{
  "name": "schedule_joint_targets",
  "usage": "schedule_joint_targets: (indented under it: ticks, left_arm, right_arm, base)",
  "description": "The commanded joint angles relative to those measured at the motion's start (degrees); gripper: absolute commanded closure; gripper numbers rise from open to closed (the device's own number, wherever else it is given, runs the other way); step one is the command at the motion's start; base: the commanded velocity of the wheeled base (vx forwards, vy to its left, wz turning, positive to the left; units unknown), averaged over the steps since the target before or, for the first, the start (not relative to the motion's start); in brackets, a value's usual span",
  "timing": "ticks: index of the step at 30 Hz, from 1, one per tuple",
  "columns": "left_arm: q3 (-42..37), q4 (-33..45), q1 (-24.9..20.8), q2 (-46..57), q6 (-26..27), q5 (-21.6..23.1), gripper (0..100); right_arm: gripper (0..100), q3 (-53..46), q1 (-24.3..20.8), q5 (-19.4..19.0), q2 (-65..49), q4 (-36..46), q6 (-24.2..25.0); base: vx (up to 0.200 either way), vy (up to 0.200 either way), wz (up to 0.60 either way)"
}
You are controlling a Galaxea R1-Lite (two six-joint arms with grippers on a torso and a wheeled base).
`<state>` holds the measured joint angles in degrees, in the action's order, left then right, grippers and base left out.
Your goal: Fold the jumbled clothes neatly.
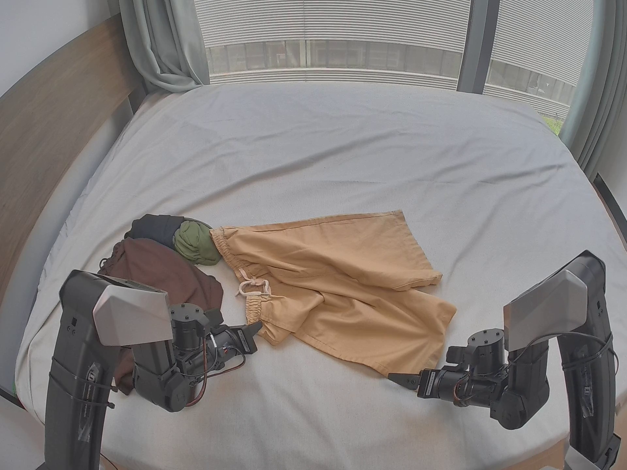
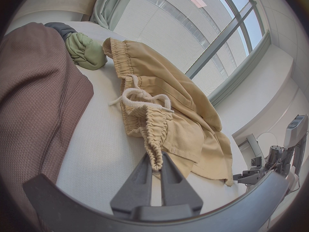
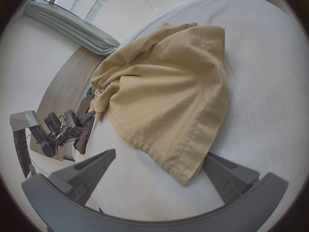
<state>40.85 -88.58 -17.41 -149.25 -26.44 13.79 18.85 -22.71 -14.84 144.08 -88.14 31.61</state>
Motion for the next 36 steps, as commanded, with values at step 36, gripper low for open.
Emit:
schedule_joint_targets:
  ticks: [36]
  left_arm:
    - [-13.6, 0.0, 4.4, 12.4, 0.1, 4.0, 100]
  right_arm:
    - [100, -11.5, 6.0, -0.6, -6.0, -0.2, -4.7]
  base:
    - [0.000, 0.000, 0.00]
